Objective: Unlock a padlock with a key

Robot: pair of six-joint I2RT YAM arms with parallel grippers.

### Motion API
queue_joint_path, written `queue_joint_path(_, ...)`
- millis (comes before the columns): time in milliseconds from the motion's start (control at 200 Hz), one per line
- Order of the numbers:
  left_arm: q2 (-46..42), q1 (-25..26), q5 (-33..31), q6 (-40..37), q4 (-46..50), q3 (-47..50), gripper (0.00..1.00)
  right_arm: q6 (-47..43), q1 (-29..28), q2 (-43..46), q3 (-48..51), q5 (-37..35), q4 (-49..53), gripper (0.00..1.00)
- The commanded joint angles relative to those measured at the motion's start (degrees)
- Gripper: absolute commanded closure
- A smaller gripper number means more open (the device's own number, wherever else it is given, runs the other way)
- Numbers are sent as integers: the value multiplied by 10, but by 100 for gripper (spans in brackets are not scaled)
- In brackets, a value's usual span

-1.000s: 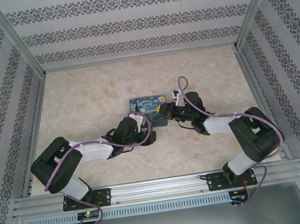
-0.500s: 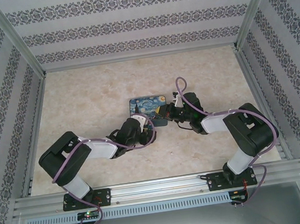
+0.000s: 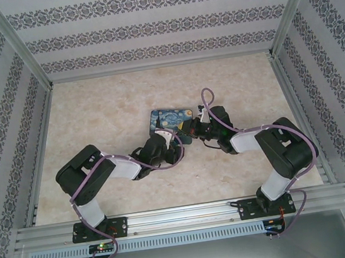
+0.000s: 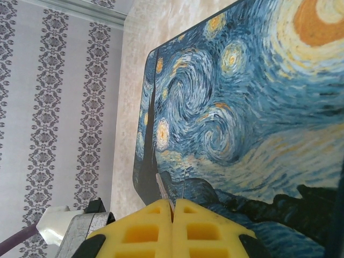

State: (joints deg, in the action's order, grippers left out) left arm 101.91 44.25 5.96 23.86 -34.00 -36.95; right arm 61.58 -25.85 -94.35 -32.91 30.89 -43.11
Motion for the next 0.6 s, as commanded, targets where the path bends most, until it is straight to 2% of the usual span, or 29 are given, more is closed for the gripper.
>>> queue_joint_path(0,11,7,47,53,-65,-7,38,-1,2,-12,-9,-9,-2,100)
queue_joint_path(210,15,-8,64,136,-146,20,37,-1,2,-18,-9,-10,-4,100)
queue_joint_path(595,41,-37,59,235,-255,64,37,1,2,-22,-4,-11,-11,100)
